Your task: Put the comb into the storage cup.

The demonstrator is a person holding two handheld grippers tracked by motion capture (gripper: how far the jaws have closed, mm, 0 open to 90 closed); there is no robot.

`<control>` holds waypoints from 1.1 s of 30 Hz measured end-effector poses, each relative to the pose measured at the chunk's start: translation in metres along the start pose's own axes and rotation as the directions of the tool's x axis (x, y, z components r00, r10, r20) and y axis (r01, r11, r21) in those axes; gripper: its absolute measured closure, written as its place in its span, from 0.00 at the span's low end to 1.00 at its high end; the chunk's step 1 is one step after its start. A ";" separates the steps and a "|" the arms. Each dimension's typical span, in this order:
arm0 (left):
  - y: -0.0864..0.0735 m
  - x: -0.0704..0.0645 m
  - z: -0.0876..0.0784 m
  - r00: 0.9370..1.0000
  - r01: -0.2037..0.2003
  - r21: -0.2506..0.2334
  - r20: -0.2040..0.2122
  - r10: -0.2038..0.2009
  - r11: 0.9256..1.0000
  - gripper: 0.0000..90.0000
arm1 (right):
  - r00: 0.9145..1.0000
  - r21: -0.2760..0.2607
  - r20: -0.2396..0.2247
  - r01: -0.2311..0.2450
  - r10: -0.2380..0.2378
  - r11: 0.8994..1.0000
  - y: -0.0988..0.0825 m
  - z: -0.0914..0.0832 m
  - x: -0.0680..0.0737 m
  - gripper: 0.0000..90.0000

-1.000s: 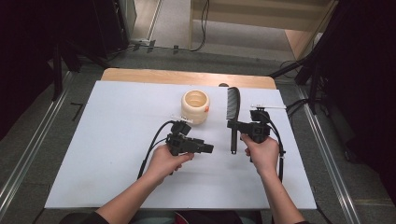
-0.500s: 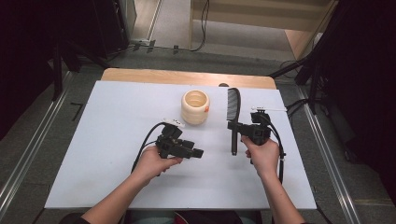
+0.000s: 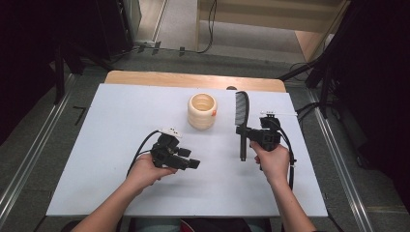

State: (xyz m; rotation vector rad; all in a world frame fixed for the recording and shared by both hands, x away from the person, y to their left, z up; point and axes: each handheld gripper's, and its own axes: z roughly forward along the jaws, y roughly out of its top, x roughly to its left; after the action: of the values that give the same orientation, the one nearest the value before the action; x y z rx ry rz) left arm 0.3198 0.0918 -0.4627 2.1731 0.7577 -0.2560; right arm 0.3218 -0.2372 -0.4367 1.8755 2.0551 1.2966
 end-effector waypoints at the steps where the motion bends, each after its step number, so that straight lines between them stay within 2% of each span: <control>1: -0.001 0.000 -0.001 1.000 0.002 -0.002 -0.003 -0.002 1.000 0.38 | 1.000 -0.002 0.000 0.002 -0.002 1.000 0.000 0.000 0.000 0.78; 9: -0.007 0.005 -0.015 1.000 -0.002 -0.009 -0.031 0.002 1.000 0.38 | 1.000 -0.012 0.001 0.015 -0.015 1.000 0.000 -0.001 0.002 0.78; 13: -0.009 0.005 -0.022 0.999 -0.027 -0.013 -0.046 0.026 1.000 0.37 | 1.000 -0.018 0.002 0.015 -0.015 1.000 0.000 -0.002 0.001 0.78; 17: -0.013 0.007 -0.028 0.998 -0.032 -0.008 -0.060 0.032 0.999 0.37 | 1.000 -0.019 0.002 0.012 -0.012 1.000 0.000 -0.002 0.000 0.78; 22: -0.019 0.011 -0.034 0.997 -0.016 -0.022 -0.072 0.015 1.000 0.37 | 1.000 -0.020 -0.006 0.006 -0.006 1.000 0.001 -0.002 -0.002 0.78; 33: -0.036 0.018 -0.047 0.995 -0.002 -0.018 -0.099 0.001 1.000 0.37 | 1.000 -0.032 -0.002 0.016 -0.016 0.999 0.001 -0.003 -0.002 0.78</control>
State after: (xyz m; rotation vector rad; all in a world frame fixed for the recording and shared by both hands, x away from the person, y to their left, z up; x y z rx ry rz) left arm 0.3096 0.1530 -0.4617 2.1819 0.8105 -0.1408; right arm 0.3217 -0.2403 -0.4351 1.8416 2.0334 1.3202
